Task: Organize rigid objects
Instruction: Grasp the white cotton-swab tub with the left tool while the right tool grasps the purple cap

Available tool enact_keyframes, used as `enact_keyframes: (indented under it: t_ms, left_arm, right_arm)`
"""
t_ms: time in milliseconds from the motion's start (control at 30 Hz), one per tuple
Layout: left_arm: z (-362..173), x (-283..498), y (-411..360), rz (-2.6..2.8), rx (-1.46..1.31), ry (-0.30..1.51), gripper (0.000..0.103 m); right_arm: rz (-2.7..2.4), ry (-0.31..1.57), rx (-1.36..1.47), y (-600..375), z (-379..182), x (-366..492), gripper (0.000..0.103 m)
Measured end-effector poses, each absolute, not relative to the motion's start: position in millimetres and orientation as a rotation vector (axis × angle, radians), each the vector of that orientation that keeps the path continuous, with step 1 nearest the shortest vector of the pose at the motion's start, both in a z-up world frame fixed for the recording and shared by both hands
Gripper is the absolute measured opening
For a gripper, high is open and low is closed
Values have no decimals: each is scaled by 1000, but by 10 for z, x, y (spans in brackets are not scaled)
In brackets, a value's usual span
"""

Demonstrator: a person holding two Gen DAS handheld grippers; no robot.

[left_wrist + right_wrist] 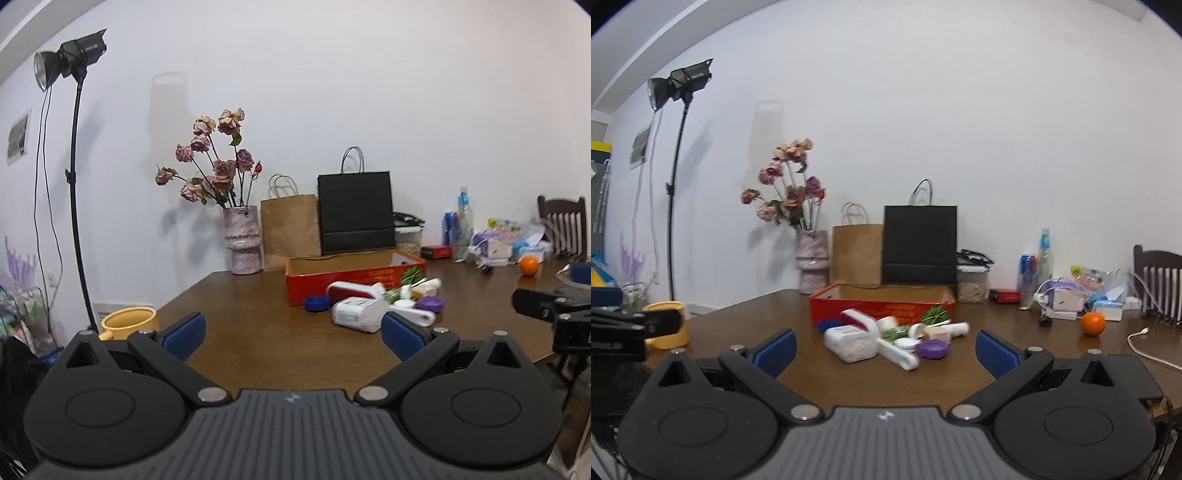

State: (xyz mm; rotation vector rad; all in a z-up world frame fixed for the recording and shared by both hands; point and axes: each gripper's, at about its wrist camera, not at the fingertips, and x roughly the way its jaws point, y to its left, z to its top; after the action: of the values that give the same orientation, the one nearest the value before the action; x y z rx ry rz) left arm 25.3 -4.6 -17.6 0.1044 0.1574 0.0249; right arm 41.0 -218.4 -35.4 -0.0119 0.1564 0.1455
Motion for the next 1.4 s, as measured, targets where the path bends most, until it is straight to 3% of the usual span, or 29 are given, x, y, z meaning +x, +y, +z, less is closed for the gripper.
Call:
enact_keyframes:
  t_ms: [133, 400, 567, 833, 933, 1167, 1400]
  left_arm:
    - [-264, 452, -43, -4, 97, 168, 103]
    - [-372, 1018, -55, -62, 31, 264, 103]
    - [-358, 1542, -153, -104, 29, 300, 103]
    - [-400, 2513, -406, -242, 82, 340, 103]
    - [-479, 2894, -510, -291, 122, 372, 103]
    - [-650, 3532, -737, -239, 93, 452, 103]
    - [-767, 3637, -704, -238, 123, 480, 103]
  right_arm:
    - [176, 282, 33, -2256, -418, 731, 103]
    - [194, 350, 38, -2353, -521, 1275, 103]
    - [218, 371, -5, -2386, -531, 1746, 94]
    - [274, 416, 3, -2493, -547, 2554, 68]
    - [304, 449, -6, -2483, -614, 2796, 63]
    - [273, 467, 3, -2521, -698, 3187, 62]
    - [222, 489, -10, -2632, -741, 3592, 55]
